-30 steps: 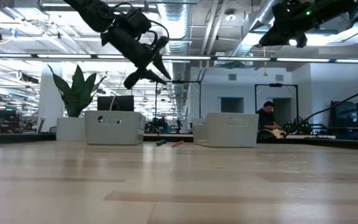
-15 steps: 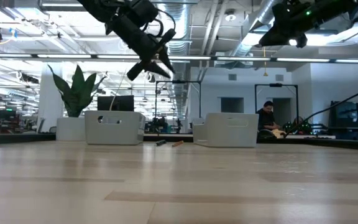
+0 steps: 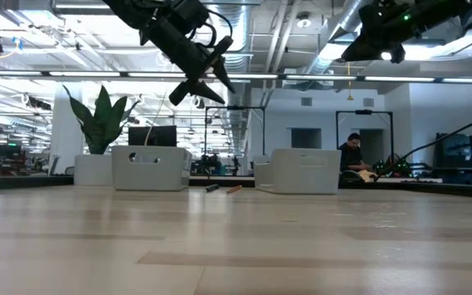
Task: Sort pens & pencils
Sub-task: Adjust the left gray bin
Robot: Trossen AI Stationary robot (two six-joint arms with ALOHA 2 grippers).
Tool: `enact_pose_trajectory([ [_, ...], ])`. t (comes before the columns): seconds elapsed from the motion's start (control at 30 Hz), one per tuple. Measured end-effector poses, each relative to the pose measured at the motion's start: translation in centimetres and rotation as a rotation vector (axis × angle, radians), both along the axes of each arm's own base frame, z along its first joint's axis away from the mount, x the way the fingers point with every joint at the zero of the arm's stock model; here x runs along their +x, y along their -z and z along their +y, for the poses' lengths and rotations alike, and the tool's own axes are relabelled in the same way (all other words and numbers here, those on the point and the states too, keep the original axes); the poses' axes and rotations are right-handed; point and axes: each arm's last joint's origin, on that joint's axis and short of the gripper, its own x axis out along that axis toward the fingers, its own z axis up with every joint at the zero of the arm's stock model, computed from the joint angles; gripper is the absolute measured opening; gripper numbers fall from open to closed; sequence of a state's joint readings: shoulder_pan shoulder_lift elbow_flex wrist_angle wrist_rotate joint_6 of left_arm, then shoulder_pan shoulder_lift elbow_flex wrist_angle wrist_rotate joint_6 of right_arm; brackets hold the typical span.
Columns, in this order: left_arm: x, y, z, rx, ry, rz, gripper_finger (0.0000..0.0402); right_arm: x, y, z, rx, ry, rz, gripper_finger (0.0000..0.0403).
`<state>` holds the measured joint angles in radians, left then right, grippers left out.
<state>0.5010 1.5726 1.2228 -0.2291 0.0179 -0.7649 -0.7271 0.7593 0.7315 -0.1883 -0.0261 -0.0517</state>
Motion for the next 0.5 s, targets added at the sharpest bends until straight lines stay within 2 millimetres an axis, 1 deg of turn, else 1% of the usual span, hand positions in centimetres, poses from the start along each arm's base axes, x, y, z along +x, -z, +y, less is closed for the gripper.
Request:
enact_pose_trajectory([
  [0.13,0.03,0.08,-0.17,0.011,-0.035,0.017,0.0167,0.00,0.00,0.00,0.000,0.000,0.000,0.0122],
  [0.27,-0.15,0.40,-0.27,-0.016,-0.047,0.045,0.0167,0.00,0.00,0.00,0.000,0.000,0.000,0.0122],
  [0.5,-0.22,0.65,-0.53,-0.013,-0.053,0.082,0.0167,0.00,-0.01,0.00,-0.001,0.000,-0.001,0.0122],
])
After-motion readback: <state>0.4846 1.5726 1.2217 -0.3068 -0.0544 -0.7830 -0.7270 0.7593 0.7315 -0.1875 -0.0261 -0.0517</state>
